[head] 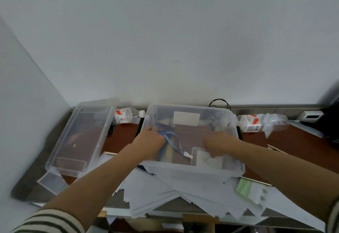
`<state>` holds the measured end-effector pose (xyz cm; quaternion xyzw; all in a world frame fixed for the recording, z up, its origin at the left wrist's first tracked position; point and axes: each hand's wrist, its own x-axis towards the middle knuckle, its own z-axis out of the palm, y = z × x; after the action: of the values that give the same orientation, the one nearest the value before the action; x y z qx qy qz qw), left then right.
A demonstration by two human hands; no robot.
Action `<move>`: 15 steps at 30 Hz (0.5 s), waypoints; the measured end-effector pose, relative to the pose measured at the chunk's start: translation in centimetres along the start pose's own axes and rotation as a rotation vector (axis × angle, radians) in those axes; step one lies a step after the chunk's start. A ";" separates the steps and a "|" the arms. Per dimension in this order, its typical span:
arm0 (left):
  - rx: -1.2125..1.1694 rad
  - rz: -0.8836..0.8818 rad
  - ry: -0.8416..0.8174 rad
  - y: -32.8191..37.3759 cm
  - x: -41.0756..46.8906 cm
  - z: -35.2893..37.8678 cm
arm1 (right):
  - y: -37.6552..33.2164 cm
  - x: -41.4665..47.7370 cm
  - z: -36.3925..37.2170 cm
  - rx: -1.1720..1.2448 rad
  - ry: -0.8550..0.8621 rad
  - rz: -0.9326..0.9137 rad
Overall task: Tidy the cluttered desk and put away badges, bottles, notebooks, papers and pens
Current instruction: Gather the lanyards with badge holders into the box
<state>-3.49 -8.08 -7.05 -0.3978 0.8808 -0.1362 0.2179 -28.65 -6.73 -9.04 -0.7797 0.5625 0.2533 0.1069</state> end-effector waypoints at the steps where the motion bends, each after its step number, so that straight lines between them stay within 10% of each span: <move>1: -0.022 0.000 0.007 -0.1 0.0 -0.1 | -0.3 0.0 0.3 -0.014 -0.022 0.000; 9: -0.373 0.023 0.046 -2.0 1.2 -2.5 | -0.9 -0.4 -0.3 0.032 -0.086 0.022; 15: -0.421 0.021 0.137 -4.1 5.2 -5.6 | 3.2 -4.3 -4.7 0.232 0.403 0.140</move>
<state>-6.70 -14.28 -1.90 -0.4154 0.9065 0.0264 0.0712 -31.40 -6.41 -2.41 -0.7561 0.6505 0.0331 0.0638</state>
